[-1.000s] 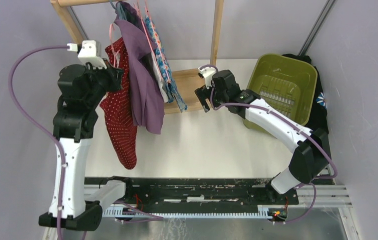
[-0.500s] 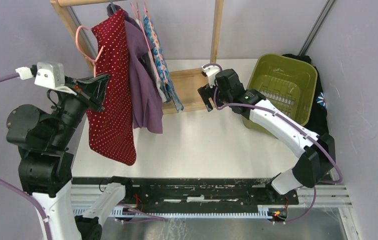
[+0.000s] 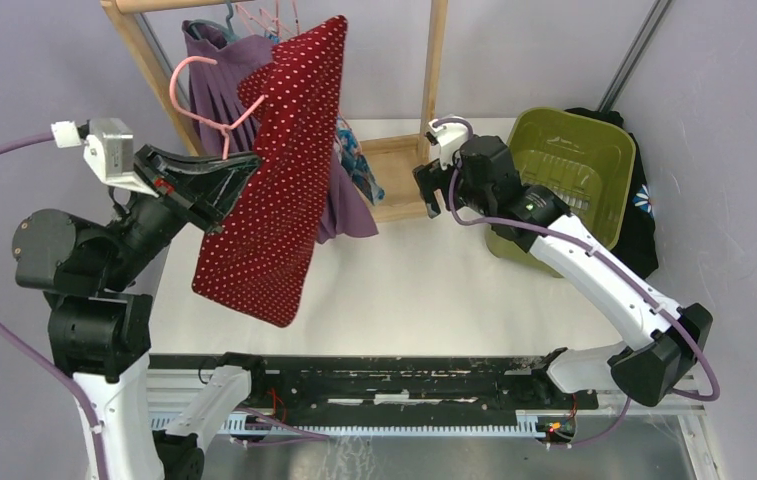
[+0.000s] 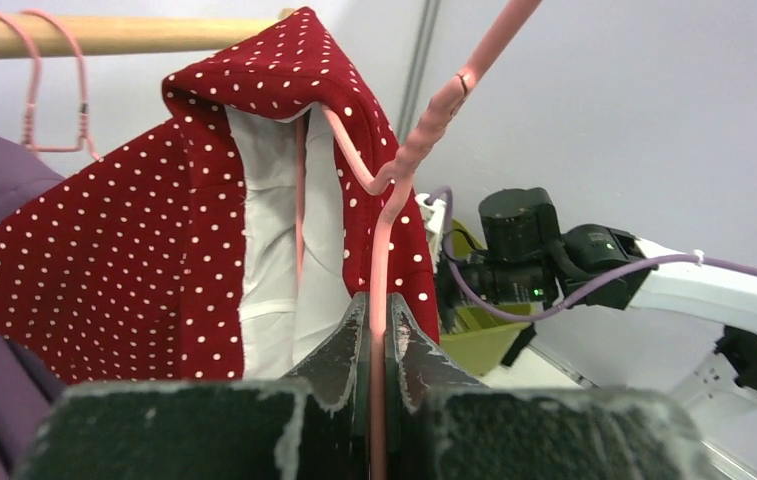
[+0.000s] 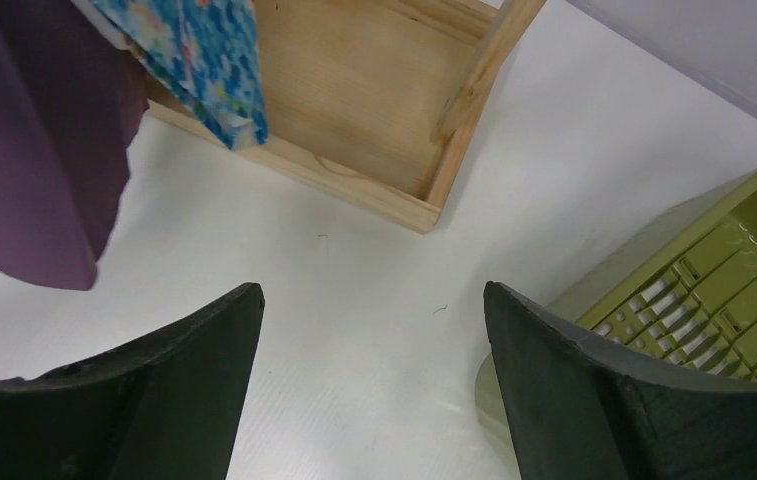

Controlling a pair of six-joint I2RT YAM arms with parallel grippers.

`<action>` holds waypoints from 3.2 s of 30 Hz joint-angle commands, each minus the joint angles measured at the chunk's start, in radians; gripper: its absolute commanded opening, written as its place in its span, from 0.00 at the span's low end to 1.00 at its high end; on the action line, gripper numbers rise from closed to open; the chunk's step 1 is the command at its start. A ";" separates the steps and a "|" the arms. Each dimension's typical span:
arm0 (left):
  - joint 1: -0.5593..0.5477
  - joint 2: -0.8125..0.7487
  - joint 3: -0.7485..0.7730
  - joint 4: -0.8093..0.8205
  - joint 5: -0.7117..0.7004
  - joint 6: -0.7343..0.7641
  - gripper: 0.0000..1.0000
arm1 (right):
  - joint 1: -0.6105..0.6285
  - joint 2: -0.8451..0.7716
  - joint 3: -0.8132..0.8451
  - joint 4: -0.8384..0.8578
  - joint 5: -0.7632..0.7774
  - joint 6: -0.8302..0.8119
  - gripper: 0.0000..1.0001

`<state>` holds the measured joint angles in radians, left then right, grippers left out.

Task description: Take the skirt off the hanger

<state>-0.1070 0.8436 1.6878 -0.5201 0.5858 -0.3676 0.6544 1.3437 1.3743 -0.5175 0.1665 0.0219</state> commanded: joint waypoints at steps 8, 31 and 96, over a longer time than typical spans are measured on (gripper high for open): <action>-0.002 0.124 -0.139 0.229 0.092 -0.039 0.03 | 0.005 -0.036 0.165 -0.002 -0.016 0.042 0.87; -0.182 0.360 -0.091 0.127 -0.174 0.198 0.03 | 0.122 0.324 0.730 -0.021 -0.141 0.106 0.84; -0.257 0.385 -0.290 0.668 -0.537 0.108 0.03 | 0.194 0.216 0.376 0.035 -0.194 0.266 0.01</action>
<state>-0.3817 1.2003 1.3930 -0.1852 0.1368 -0.1802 0.8215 1.6054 1.7798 -0.4404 0.0818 0.2462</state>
